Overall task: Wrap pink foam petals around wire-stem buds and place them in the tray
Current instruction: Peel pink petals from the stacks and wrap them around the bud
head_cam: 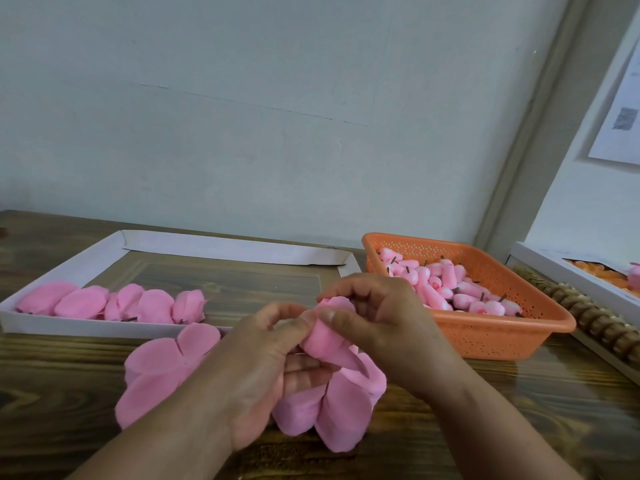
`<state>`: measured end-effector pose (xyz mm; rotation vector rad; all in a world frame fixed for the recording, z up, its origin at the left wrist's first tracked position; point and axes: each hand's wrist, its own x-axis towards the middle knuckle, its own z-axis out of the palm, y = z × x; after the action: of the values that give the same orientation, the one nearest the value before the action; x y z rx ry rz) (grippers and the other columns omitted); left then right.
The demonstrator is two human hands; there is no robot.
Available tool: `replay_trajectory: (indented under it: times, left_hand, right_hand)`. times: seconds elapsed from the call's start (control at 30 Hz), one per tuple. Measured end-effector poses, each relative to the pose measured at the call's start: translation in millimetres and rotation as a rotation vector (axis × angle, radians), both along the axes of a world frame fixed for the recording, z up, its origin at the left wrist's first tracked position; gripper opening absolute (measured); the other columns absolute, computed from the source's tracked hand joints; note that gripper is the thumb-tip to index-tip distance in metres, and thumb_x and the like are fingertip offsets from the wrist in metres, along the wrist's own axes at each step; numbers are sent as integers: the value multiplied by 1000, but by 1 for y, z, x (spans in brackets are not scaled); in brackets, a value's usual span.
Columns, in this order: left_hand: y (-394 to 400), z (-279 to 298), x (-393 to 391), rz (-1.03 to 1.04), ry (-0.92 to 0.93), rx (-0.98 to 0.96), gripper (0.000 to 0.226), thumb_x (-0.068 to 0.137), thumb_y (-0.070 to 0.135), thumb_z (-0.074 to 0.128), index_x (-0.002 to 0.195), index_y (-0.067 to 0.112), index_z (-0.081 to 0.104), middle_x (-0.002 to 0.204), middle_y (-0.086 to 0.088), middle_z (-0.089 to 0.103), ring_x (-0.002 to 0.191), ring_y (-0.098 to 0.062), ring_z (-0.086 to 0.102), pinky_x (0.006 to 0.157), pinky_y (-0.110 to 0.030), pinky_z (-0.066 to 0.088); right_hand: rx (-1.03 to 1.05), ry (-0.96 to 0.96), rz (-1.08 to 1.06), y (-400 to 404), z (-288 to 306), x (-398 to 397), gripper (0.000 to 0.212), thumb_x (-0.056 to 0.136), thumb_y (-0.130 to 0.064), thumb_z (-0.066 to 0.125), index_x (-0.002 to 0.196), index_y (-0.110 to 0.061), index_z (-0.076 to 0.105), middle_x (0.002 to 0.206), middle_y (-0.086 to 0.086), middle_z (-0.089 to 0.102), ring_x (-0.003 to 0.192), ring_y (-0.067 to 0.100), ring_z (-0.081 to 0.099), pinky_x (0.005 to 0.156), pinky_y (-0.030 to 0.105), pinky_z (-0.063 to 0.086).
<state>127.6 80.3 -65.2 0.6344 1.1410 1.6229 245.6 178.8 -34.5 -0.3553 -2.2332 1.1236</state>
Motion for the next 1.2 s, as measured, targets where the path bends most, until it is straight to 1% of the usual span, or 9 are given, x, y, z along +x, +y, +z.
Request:
replay_trajectory:
  times: [0.13, 0.27, 0.43, 0.53, 0.7, 0.83, 1.0, 1.1, 1.2]
  left_hand:
    - [0, -1, 2, 51, 34, 3, 19, 94, 17, 54, 104, 1, 59, 82, -18, 73, 71, -25, 73, 54, -25, 55]
    - [0, 0, 5, 88, 68, 10, 19, 95, 17, 54, 105, 2, 60, 85, -19, 73, 74, -27, 73, 55, -25, 55]
    - [1, -1, 7, 215, 193, 16, 8, 93, 17, 55, 98, 10, 54, 79, -18, 73, 69, -30, 72, 53, -29, 55]
    - [1, -3, 7, 220, 227, 44, 5, 93, 13, 53, 94, 12, 59, 78, -16, 73, 69, -27, 73, 54, -29, 55]
    - [3, -6, 7, 209, 190, 116, 12, 86, 13, 60, 95, 11, 67, 81, -16, 73, 70, -23, 72, 57, -27, 56]
    - [3, -5, 7, 121, 89, 152, 38, 66, 18, 65, 104, 11, 68, 87, -17, 74, 72, -21, 73, 58, -24, 57]
    - [6, -5, 0, -1, -89, 111, 42, 73, 9, 62, 115, 8, 66, 101, -18, 73, 85, -24, 73, 70, -30, 60]
    - [6, -3, -3, 5, -268, 98, 44, 68, 4, 64, 112, 1, 67, 97, -19, 73, 76, -22, 73, 61, -29, 60]
    - [7, 0, -4, 19, -416, 116, 39, 69, 3, 64, 108, -1, 69, 95, -18, 73, 70, -20, 72, 54, -26, 58]
  right_hand:
    - [-35, 23, -46, -2, -3, -3, 6, 84, -7, 67, 82, -12, 67, 76, 9, 70, 70, 22, 67, 64, 36, 55]
    - [-19, 27, -113, -6, -5, -6, 12, 83, -12, 70, 76, -21, 66, 70, 3, 69, 64, 14, 66, 59, 30, 55]
    - [-29, 64, -207, -12, -8, -9, 13, 82, -14, 70, 71, -18, 65, 65, 5, 67, 56, 17, 63, 54, 35, 54]
    - [-45, 70, -261, -12, -8, -9, 14, 82, -14, 70, 69, -16, 65, 67, 5, 67, 55, 16, 63, 55, 36, 54]
    - [-89, 95, -291, -10, -6, -9, 13, 82, -10, 69, 71, -16, 66, 63, 7, 67, 54, 13, 63, 52, 27, 53]
    - [-144, 124, -286, -8, -5, -8, 8, 82, -8, 68, 75, -9, 66, 60, 5, 66, 51, 11, 61, 48, 19, 49]
    - [-203, 149, -227, -6, -5, -6, 9, 84, -10, 66, 77, -4, 67, 60, 11, 66, 49, 11, 59, 48, 19, 47]
    - [-302, 195, -207, 0, -1, -3, 19, 87, -21, 62, 78, -5, 68, 59, 16, 64, 48, 18, 57, 50, 26, 47]
    - [-232, 243, -316, 8, 1, 0, 25, 86, -31, 64, 73, -9, 66, 55, 11, 61, 48, 15, 54, 50, 26, 44]
